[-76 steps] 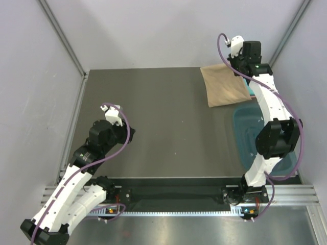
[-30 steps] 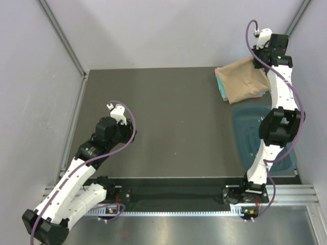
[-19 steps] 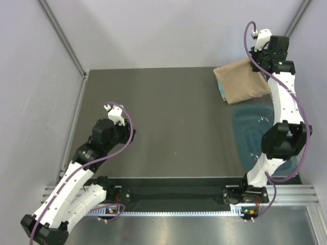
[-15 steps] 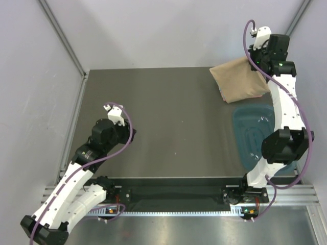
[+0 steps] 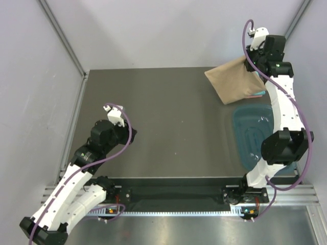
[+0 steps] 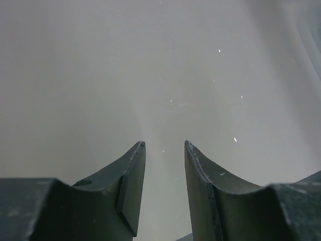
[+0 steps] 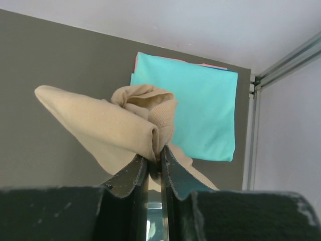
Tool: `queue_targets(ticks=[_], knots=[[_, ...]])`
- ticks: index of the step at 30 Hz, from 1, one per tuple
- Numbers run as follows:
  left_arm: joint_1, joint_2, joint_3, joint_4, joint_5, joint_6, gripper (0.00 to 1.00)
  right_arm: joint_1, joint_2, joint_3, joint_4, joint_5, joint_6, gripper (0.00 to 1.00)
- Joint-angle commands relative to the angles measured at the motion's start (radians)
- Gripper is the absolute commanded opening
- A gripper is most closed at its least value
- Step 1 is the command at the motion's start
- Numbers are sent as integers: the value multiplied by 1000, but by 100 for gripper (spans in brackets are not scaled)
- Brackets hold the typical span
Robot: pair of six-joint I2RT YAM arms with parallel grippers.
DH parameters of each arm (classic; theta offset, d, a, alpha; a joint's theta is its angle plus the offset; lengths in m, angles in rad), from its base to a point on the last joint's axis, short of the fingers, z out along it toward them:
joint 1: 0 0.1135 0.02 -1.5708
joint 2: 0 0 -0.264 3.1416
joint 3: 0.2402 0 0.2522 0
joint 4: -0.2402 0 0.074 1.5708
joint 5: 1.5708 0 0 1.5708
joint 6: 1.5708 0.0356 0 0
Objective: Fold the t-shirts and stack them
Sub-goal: Neatly place the folded tshirt to the corner
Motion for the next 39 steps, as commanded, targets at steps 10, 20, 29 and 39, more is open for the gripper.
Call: queue_targets(ticks=[10,20,29,39], knots=[[-4,-10,24,35,-8,8,42,15,24,-6,123,-33,101,0],[-6,-9,21,34,-21,9,42,-6,151,169,67,21,130,0],[-7,13,20,34,-28,11,42,-91,257,249,99,-25,210,0],[-7,34,20,35,-33,14,43,-140,248,193,188,-79,279,0]])
